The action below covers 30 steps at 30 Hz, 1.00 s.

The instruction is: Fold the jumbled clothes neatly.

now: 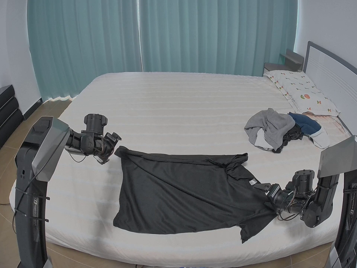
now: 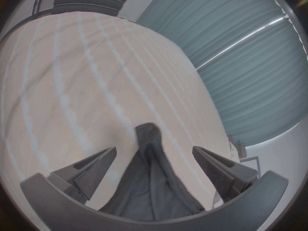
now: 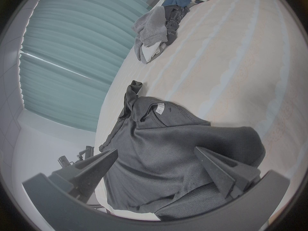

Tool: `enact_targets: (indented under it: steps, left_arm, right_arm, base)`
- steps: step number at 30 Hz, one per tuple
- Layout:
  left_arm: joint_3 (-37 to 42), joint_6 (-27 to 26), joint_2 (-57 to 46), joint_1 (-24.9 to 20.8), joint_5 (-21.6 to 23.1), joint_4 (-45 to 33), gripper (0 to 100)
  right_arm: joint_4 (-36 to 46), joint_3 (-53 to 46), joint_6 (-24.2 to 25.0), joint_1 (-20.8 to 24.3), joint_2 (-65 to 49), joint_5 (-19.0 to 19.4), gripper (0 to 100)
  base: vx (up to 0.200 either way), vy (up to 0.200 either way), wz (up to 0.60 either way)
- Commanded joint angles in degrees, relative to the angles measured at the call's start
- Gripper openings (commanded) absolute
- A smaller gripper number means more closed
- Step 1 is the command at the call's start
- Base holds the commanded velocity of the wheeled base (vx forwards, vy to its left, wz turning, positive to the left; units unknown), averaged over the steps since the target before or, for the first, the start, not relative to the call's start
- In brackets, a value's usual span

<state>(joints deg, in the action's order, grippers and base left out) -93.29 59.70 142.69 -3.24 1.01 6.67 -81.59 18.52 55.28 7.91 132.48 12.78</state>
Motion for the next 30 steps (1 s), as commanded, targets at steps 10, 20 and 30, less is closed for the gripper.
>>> enact_targets:
  steps: [10, 20, 30]
  left_arm:
    - [47.7, 0.2, -25.2, -4.8, 5.1, 17.8, 100]
    - [66.8, -0.5, -28.4, -9.5, 4.7, 31.9, 100]
    - [68.1, -0.5, -24.7, -14.6, 2.0, 34.2, 100]
  right_arm:
    - [-1.0, -3.8, -1.9, 0.5, -9.3, -0.3, 100]
    - [0.3, -4.4, -5.1, 3.9, -9.5, -0.5, 100]
    - [-6.0, -12.6, -3.2, 2.9, -8.2, -0.9, 100]
  base:
    - [0.000, 0.000, 0.00]
    - [-0.100, 0.000, 0.00]
    - [-0.080, 0.000, 0.00]
